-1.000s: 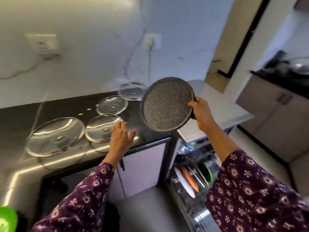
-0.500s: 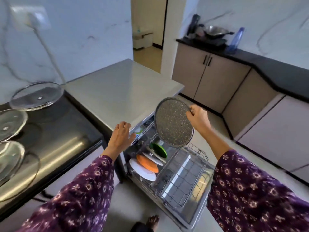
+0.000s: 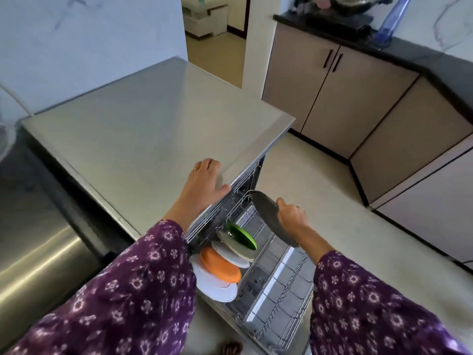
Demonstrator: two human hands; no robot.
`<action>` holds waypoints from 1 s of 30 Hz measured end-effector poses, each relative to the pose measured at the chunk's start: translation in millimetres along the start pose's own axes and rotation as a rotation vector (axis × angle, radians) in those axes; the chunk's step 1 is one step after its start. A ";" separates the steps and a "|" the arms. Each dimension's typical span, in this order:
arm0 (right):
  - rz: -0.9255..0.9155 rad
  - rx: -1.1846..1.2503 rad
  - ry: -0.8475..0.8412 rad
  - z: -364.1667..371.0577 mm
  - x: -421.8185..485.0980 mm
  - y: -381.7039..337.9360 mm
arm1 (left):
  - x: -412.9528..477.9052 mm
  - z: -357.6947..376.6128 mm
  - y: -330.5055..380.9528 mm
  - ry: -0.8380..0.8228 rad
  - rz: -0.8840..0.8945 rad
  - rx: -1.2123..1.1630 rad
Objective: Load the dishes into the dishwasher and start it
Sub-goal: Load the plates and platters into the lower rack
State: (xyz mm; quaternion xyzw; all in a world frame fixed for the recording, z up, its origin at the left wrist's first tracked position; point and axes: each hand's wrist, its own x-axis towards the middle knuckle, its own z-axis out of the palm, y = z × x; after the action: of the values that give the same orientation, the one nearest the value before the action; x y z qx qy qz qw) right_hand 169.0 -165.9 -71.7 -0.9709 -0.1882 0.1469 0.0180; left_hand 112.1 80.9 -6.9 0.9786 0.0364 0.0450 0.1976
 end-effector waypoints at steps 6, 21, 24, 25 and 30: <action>-0.041 -0.031 -0.092 45.4 69.4 -8.3 | 28.8 33.9 -11.7 0.071 0.004 -0.072; -0.019 0.276 -0.233 203.4 165.0 0.5 | 29.3 45.7 -12.4 0.206 0.013 -0.031; -0.027 0.158 -0.186 213.8 172.4 4.1 | 29.5 46.3 -13.4 0.203 0.001 -0.038; -0.045 0.165 -0.212 218.4 174.6 6.7 | 29.8 46.6 -13.8 0.206 -0.001 -0.041; -0.041 0.122 -0.200 246.6 180.0 9.9 | 30.2 47.3 -13.9 0.215 -0.002 -0.037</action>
State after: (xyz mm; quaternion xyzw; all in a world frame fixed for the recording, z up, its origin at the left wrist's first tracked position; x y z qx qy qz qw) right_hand 260.1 -113.4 -358.6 -0.9444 -0.1996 0.2540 0.0612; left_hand 146.3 78.2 -53.5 0.9642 0.0578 0.1504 0.2106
